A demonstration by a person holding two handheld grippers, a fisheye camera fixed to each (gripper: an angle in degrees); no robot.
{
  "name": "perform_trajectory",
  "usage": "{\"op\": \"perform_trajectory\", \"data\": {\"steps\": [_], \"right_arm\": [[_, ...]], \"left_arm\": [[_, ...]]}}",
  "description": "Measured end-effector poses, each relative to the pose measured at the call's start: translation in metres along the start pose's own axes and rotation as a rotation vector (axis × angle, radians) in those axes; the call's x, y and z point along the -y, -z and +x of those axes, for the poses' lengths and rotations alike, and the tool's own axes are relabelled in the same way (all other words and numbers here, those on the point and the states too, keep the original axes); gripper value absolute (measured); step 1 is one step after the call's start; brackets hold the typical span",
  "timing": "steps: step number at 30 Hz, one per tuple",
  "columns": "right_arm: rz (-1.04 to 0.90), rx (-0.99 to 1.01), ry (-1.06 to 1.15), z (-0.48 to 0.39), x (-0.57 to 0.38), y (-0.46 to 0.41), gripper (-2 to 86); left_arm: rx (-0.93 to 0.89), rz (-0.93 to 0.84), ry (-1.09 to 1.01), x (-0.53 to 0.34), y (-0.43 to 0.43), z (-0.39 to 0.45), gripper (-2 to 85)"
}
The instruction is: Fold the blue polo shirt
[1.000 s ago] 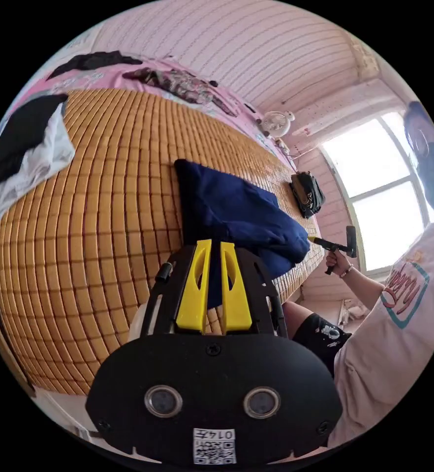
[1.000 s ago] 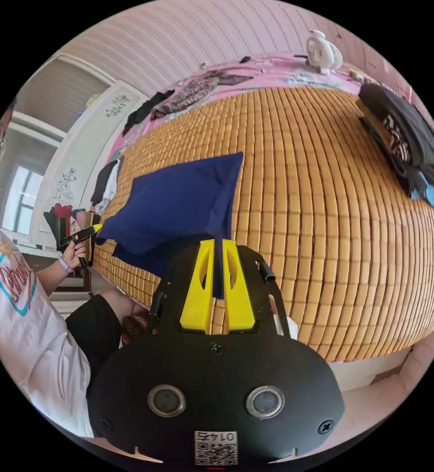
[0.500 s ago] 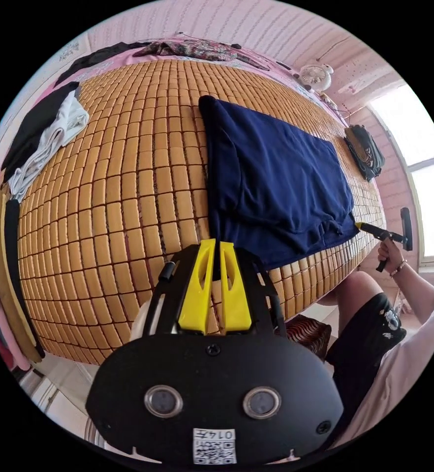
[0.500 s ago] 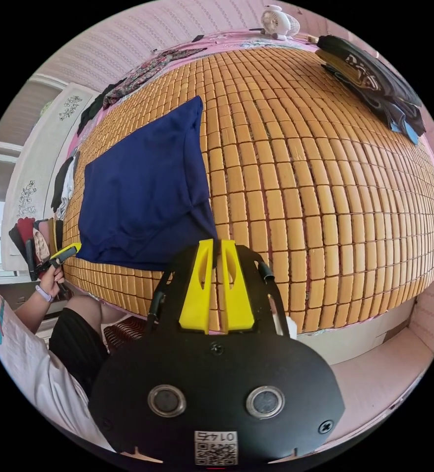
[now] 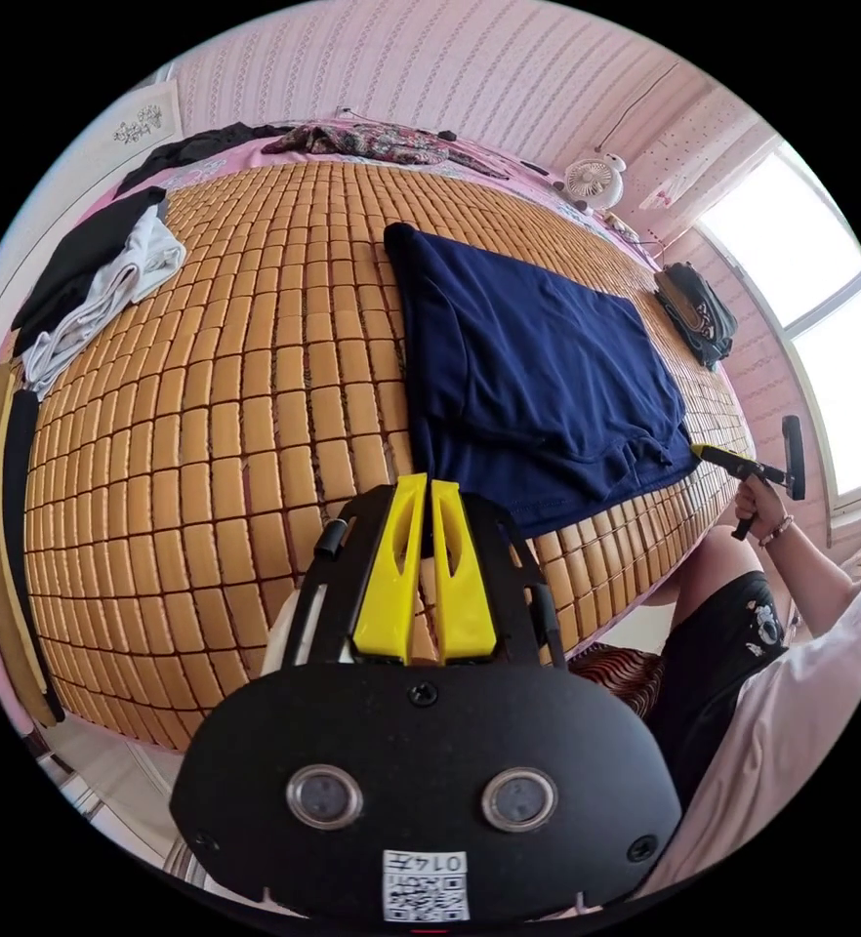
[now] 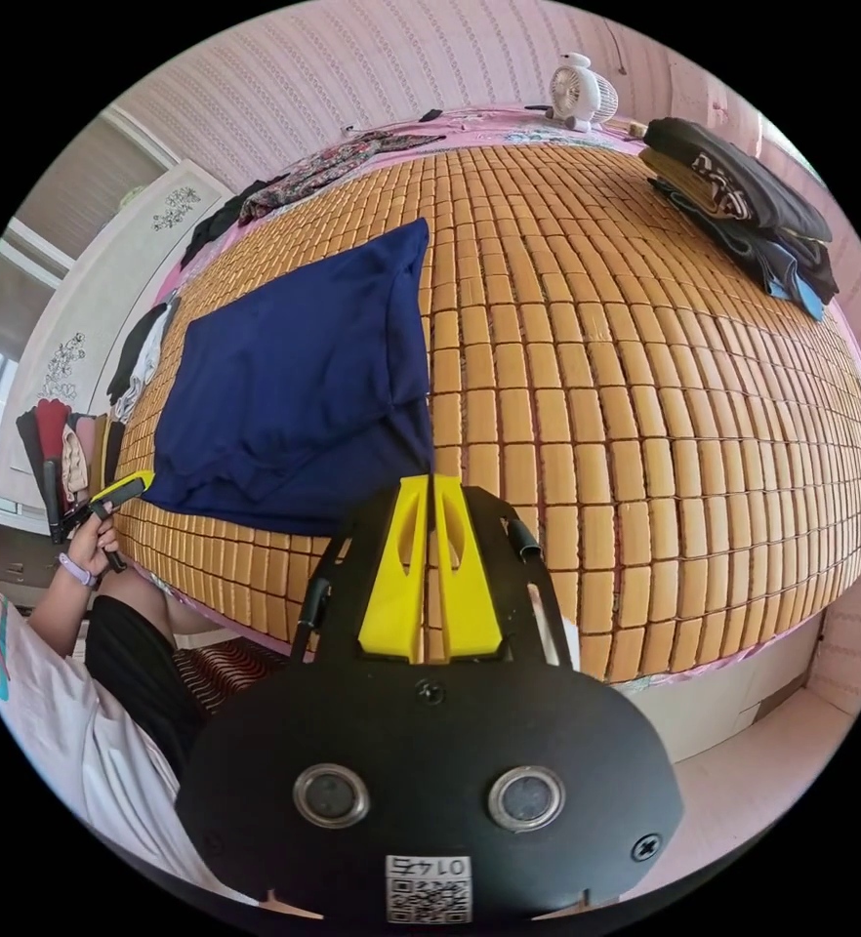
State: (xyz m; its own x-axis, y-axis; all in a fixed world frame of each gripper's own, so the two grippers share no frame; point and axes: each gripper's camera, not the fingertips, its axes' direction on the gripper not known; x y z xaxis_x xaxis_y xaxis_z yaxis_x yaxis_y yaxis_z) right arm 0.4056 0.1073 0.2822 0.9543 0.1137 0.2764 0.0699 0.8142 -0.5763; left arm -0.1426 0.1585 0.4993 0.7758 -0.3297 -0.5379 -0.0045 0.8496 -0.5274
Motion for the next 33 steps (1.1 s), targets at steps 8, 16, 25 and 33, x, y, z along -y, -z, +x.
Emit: {"op": "perform_trajectory", "data": {"steps": [8,16,25,33], "right_arm": [[-0.100,0.054,0.091,-0.028,-0.030,0.016,1.8],[-0.017,0.017,0.428,-0.139,0.044,0.015,0.0],[-0.365,-0.158,0.739,-0.263,0.170,-0.126,-0.4],[-0.415,-0.112,0.702,-0.269,0.224,-0.134,-0.9]], "left_arm": [[-0.031,0.045,0.115,-0.061,0.027,-0.009,-1.0],[-0.052,0.170,-0.277,-0.064,0.043,0.106,-1.0],[-0.015,0.041,-0.413,-0.054,-0.074,0.196,-1.0],[-0.050,0.015,-0.466,-0.079,-0.096,0.197,-1.0]]}}
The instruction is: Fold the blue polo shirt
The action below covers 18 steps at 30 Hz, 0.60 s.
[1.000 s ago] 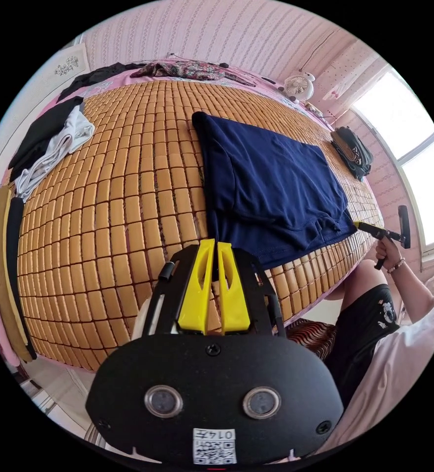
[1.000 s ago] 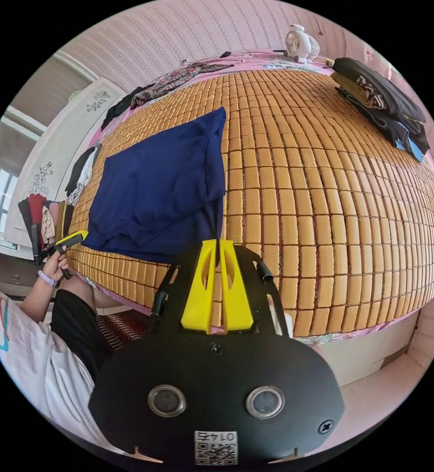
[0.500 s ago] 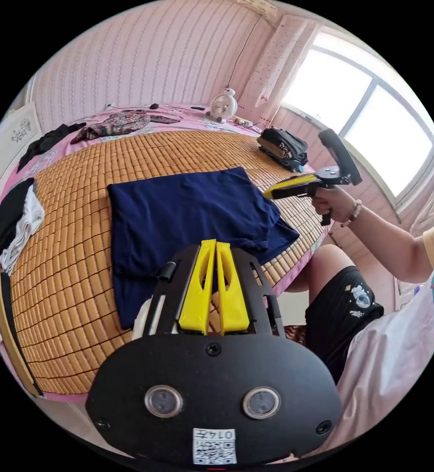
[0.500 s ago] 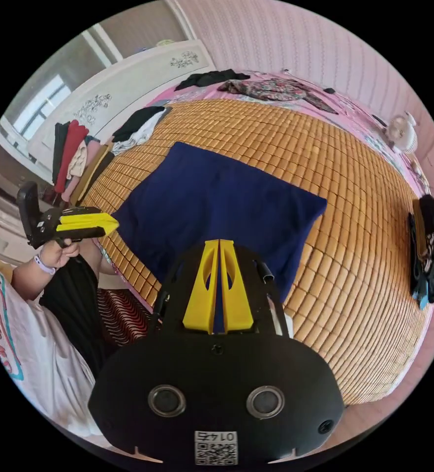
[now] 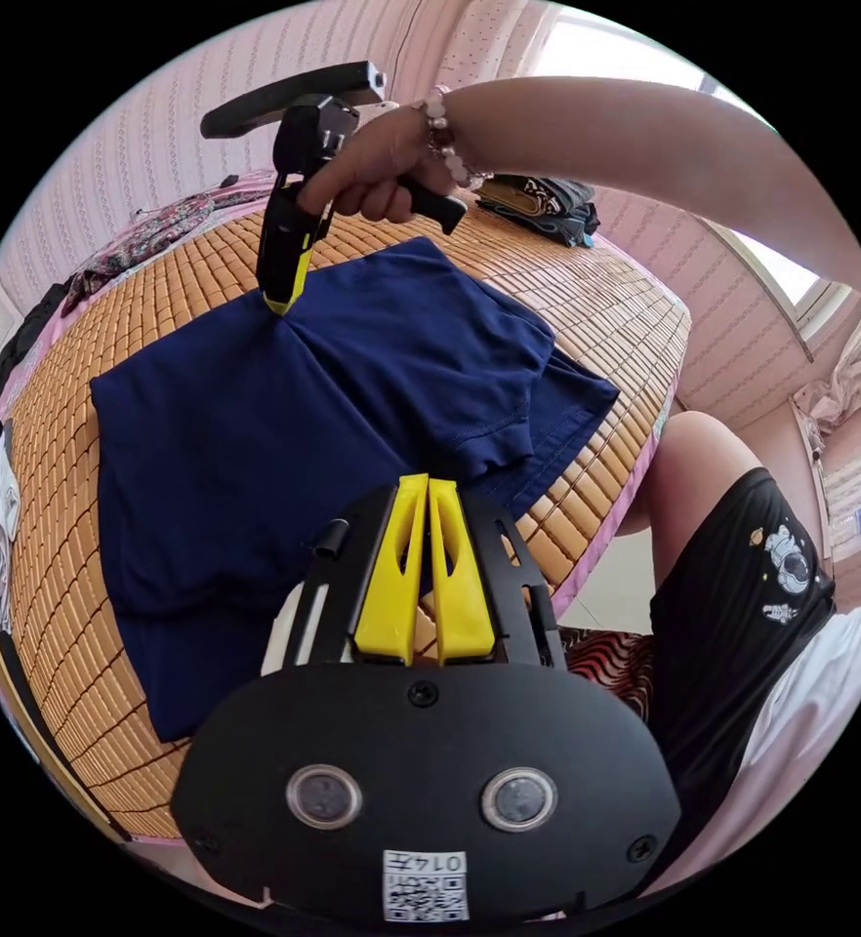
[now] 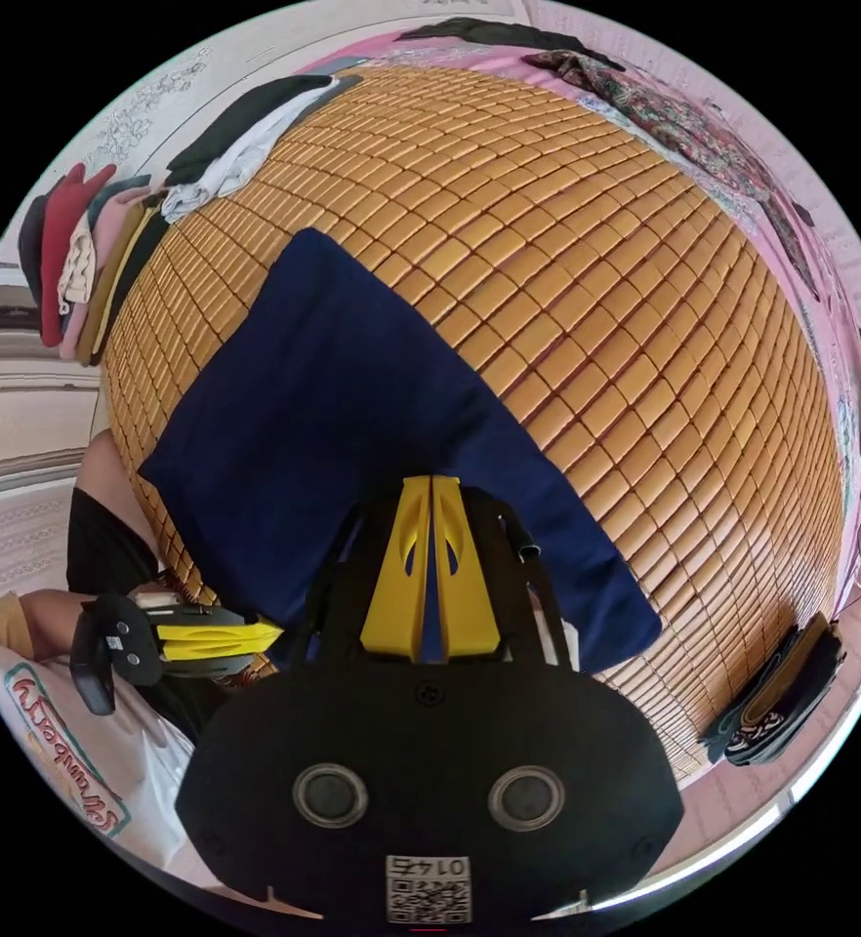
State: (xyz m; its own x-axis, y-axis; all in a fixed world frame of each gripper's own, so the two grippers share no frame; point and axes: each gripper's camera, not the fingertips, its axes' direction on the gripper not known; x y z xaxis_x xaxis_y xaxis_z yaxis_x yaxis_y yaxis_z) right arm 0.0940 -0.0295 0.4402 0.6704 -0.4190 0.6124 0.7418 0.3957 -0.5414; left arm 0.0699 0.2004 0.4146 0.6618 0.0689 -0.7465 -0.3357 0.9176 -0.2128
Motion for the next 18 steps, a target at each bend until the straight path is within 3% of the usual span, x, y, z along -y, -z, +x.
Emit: {"op": "perform_trajectory", "data": {"steps": [5,7,12,16,18], "right_arm": [[-0.148,-0.068,0.084,0.007,0.027,-0.017,-0.9],[-0.122,-0.150,0.073,0.007,0.028,-0.018,-0.9],[-0.033,-0.111,-0.012,0.023,0.005,-0.022,-0.8],[0.218,0.148,-0.178,0.048,-0.091,-0.009,-0.7],[0.252,0.250,-0.196,0.049,-0.150,-0.015,-0.5]], "left_arm": [[-0.029,0.011,0.037,-0.011,-0.006,0.000,-1.0],[-0.038,0.018,0.048,-0.015,-0.008,0.001,-1.0],[-0.048,0.029,0.058,-0.024,-0.012,0.004,-0.9],[-0.023,0.111,0.003,-0.033,-0.002,0.019,-0.6],[-0.065,0.206,-0.021,-0.040,0.010,0.026,0.4]]}}
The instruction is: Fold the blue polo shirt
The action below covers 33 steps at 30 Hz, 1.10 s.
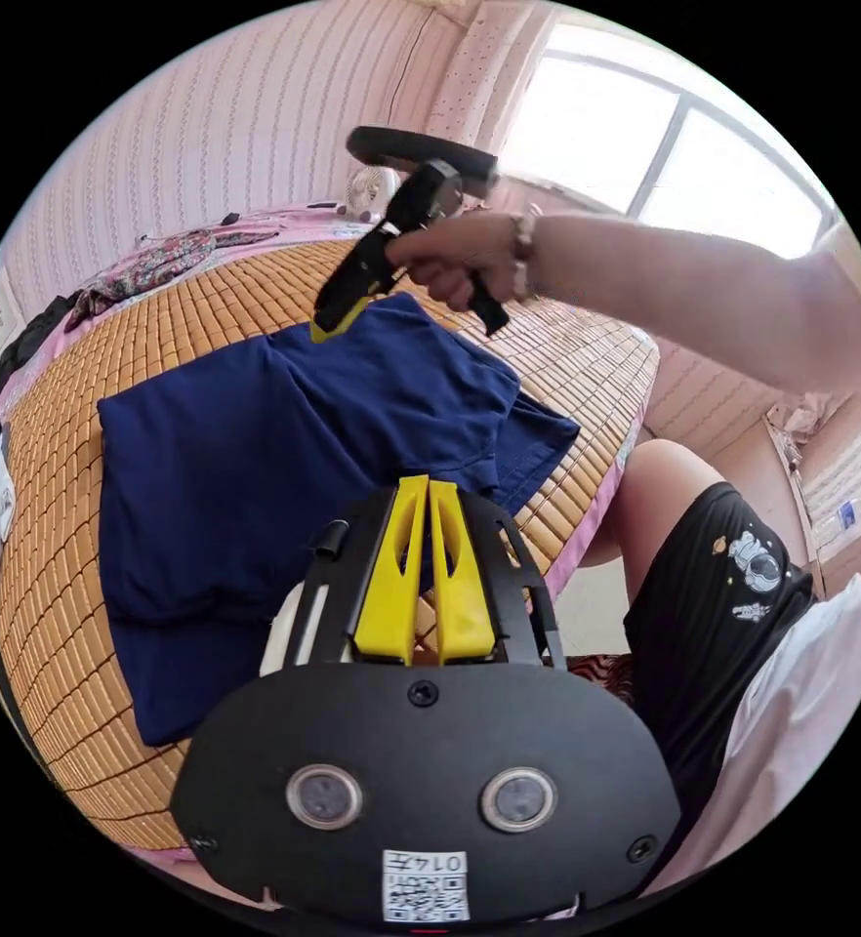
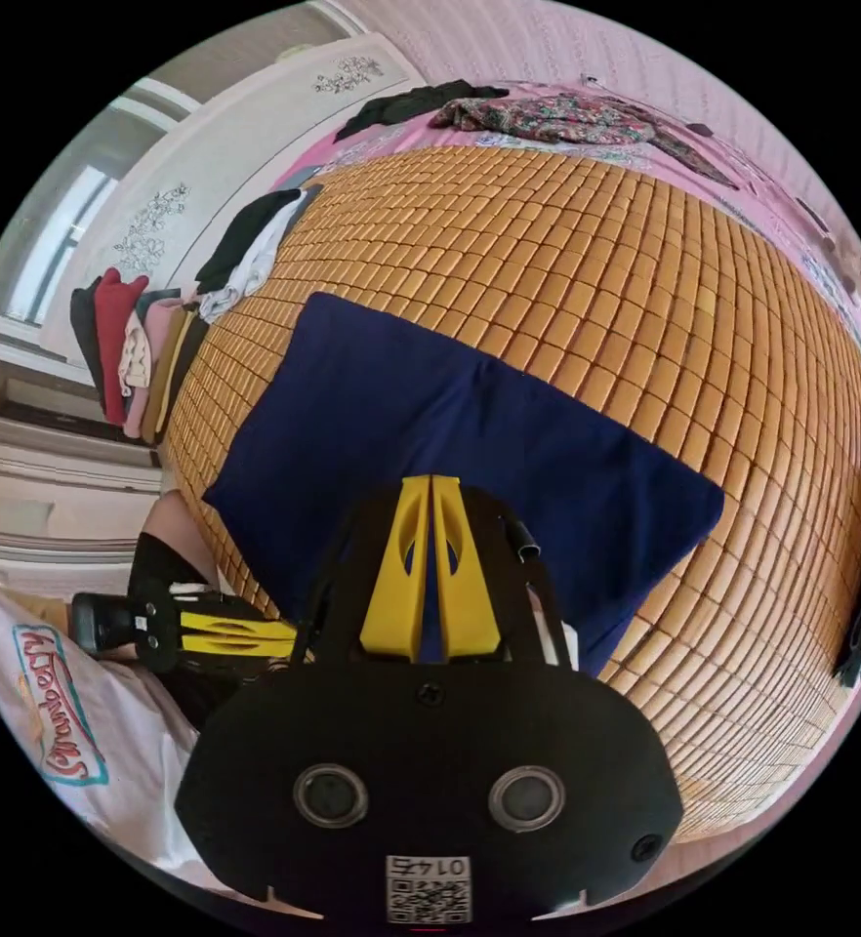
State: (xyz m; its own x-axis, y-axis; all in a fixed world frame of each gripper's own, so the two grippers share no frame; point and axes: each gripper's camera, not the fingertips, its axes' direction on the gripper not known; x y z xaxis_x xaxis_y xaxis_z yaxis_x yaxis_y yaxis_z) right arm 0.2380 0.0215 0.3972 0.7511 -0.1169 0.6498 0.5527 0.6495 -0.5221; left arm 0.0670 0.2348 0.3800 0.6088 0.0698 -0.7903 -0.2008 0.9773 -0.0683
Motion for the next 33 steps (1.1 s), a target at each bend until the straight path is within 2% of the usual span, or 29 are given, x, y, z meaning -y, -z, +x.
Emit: {"op": "perform_trajectory", "data": {"steps": [3,6,8,10,14,20,22,25,27,33], "right_arm": [[0.070,-0.042,-0.152,0.023,-0.103,0.017,1.7],[0.107,-0.065,-0.351,0.048,-0.187,0.027,7.2],[0.108,-0.007,-0.477,0.066,-0.230,0.021,9.4],[0.118,0.041,-0.516,0.077,-0.250,0.014,8.3],[0.267,0.205,-0.508,0.097,-0.278,0.031,2.3],[0.418,0.435,-0.470,0.119,-0.296,0.050,1.4],[0.462,0.512,-0.452,0.120,-0.296,0.053,1.6],[0.494,0.558,-0.423,0.120,-0.296,0.055,2.6],[0.501,0.509,-0.410,0.121,-0.299,0.059,3.9],[0.550,0.260,-0.574,0.157,-0.320,0.061,9.6]], "left_arm": [[-0.019,0.095,-0.045,-0.005,0.006,0.012,6.6],[-0.071,0.111,-0.099,-0.005,-0.003,0.026,10.4],[-0.111,0.093,-0.111,-0.001,-0.012,0.033,12.5],[-0.144,0.058,-0.127,0.006,-0.024,0.042,14.8],[-0.149,-0.002,-0.216,0.027,-0.049,0.066,18.2],[-0.131,-0.064,-0.270,0.064,-0.090,0.085,20.8],[-0.114,-0.072,-0.272,0.076,-0.102,0.088,20.0],[-0.073,-0.146,-0.218,0.090,-0.122,0.085,11.0],[-0.011,-0.190,-0.168,0.093,-0.126,0.079,2.7],[-0.043,-0.191,-0.270,0.060,-0.086,0.089,-0.2]]}}
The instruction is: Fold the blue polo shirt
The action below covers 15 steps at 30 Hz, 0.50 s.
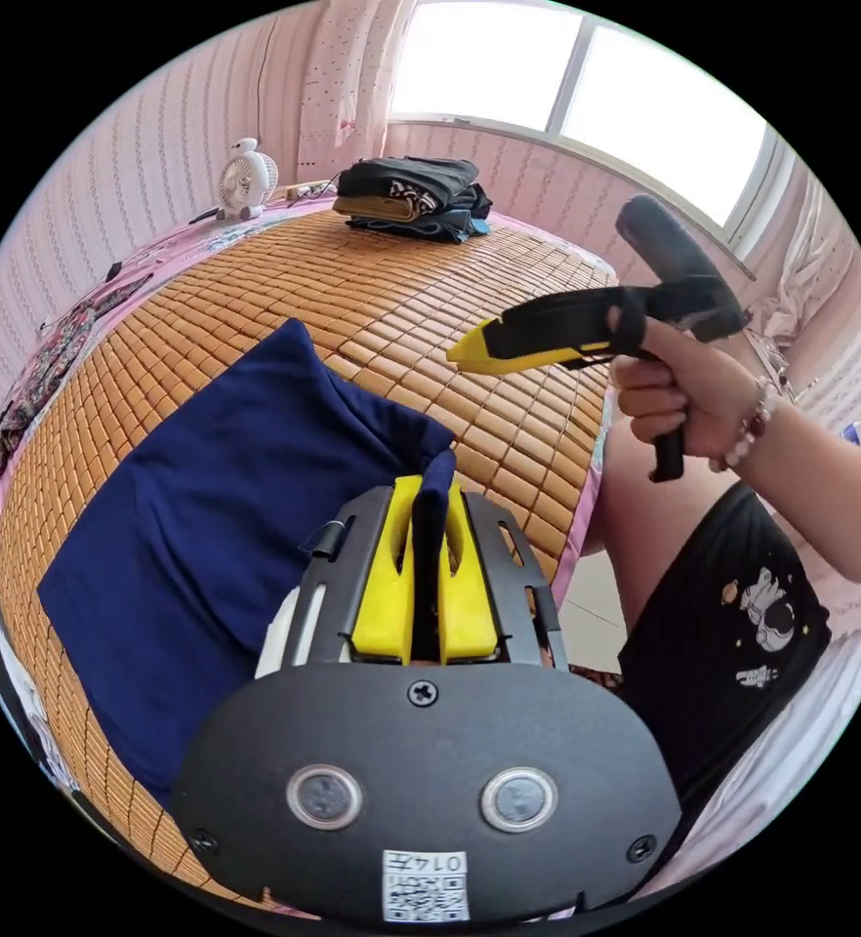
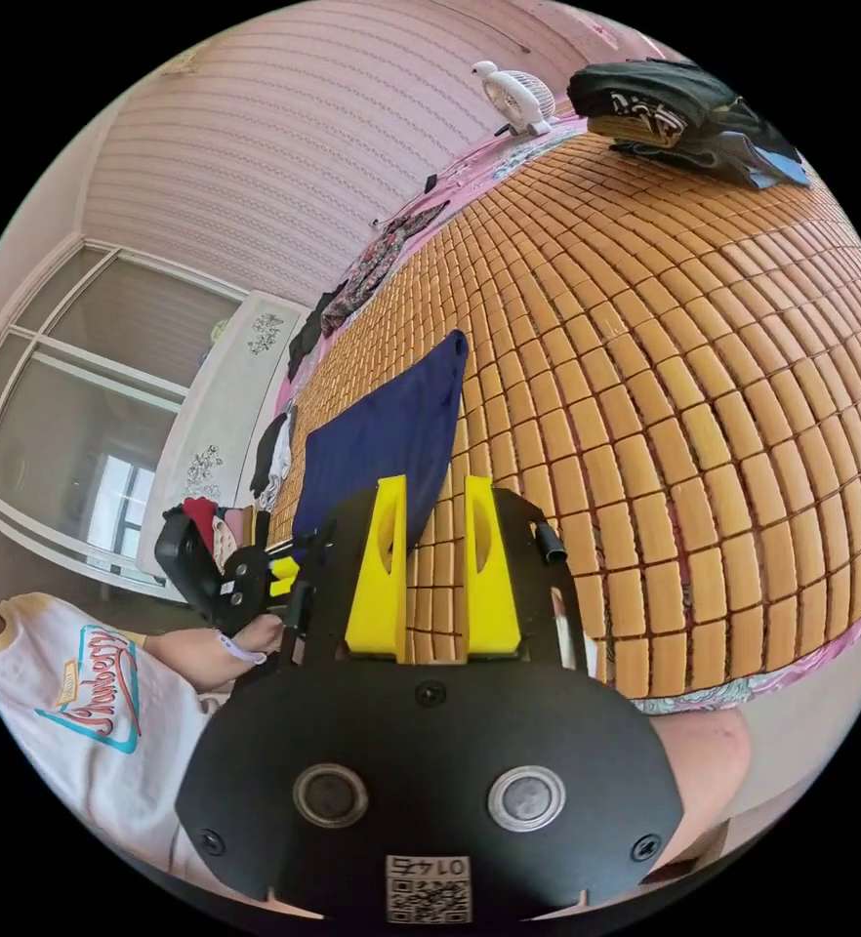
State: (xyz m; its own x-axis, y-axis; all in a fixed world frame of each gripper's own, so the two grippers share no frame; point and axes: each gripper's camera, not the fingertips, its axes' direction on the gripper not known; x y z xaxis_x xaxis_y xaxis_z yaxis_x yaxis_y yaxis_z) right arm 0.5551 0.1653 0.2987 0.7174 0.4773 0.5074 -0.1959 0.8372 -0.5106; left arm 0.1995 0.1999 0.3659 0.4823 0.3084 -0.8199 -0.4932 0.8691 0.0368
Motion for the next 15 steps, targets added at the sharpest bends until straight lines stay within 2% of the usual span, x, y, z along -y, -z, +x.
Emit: {"op": "perform_trajectory", "data": {"steps": [4,6,8,15], "right_arm": [[0.043,0.023,-0.039,0.006,0.009,-0.020,12.2],[0.074,0.037,-0.041,0.004,0.012,-0.026,9.7],[0.095,0.000,-0.074,0.003,0.014,-0.026,3.1],[0.134,-0.037,0.018,-0.027,0.014,0.035,1.1]], "left_arm": [[-0.022,0.004,-0.060,-0.033,0.023,0.018,-0.4],[-0.034,0.020,-0.088,-0.048,0.036,0.028,-0.5],[-0.049,0.034,-0.091,-0.053,0.044,0.032,-0.6],[-0.136,0.242,-0.104,-0.048,0.091,0.034,-0.5]]}}
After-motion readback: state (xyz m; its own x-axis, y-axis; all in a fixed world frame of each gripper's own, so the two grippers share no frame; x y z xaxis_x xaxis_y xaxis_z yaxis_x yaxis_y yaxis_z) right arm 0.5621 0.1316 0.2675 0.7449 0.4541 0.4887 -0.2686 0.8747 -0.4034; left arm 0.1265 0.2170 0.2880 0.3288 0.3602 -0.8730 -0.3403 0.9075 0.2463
